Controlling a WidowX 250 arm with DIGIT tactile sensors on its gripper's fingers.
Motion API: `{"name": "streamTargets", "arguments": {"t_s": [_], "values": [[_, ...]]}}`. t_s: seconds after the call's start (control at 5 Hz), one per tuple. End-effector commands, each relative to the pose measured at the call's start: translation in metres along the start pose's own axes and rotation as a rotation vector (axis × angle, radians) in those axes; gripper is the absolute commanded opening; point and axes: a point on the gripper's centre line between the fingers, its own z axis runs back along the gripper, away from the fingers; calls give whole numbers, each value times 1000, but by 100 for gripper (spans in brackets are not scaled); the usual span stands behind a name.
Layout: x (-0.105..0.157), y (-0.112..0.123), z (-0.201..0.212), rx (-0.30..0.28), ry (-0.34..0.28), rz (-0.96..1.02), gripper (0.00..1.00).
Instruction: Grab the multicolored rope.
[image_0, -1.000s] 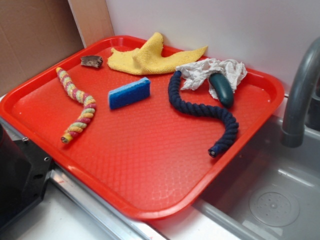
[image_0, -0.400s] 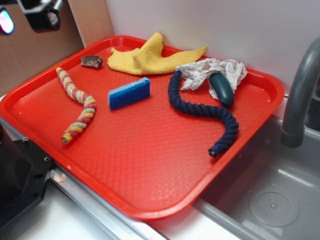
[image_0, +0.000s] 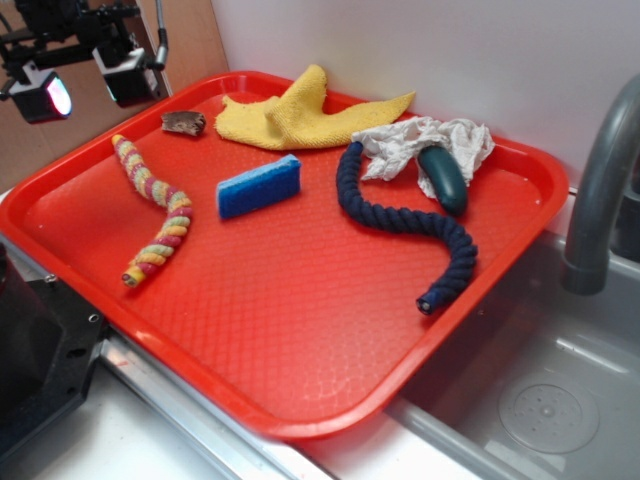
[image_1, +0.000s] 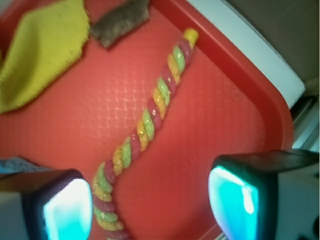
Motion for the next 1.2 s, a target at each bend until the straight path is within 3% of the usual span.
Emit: {"name": "streamTargets", "arguments": {"t_s": [0.0, 0.4, 0.6, 0.8, 1.0], "values": [[-3, 10, -35, 108, -133, 138, 100], [4, 2, -91, 138, -106, 172, 100], [5, -2, -98, 155, -106, 164, 92], [7, -4, -88, 143, -88, 147, 0], [5, 0, -49, 62, -15, -98, 0]]}}
